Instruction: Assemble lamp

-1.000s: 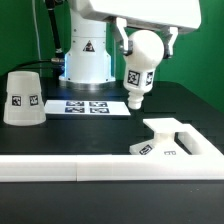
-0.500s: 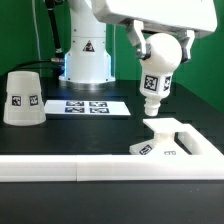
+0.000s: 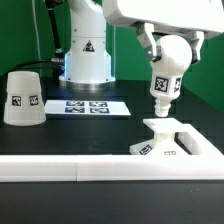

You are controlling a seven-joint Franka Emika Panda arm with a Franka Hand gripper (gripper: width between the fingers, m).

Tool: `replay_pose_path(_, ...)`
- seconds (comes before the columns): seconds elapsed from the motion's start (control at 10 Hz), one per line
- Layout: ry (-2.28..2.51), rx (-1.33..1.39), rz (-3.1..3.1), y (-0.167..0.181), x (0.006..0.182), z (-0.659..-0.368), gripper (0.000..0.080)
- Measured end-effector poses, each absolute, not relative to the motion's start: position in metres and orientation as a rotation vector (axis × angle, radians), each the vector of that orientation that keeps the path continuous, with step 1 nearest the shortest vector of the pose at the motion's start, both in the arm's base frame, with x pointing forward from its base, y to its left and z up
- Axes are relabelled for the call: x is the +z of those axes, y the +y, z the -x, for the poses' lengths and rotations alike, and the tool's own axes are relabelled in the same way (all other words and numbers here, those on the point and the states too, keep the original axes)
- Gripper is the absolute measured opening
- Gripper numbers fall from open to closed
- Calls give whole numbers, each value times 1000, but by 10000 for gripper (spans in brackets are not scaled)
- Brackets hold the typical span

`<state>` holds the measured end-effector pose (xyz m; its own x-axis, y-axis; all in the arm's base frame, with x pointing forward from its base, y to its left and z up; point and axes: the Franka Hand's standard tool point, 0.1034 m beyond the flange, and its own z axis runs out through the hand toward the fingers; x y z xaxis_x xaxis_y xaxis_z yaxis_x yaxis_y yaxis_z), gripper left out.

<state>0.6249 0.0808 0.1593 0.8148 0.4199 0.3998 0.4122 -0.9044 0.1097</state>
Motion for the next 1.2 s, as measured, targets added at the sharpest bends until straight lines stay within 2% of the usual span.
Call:
replay_pose_path(0.4,703,641,-2981,92,144,-620,578)
replay_pose_path(0.8,711,629,-2978,90,130,-615,578)
replay_pose_path(1.2,703,775,-2926,91,128,-612,579)
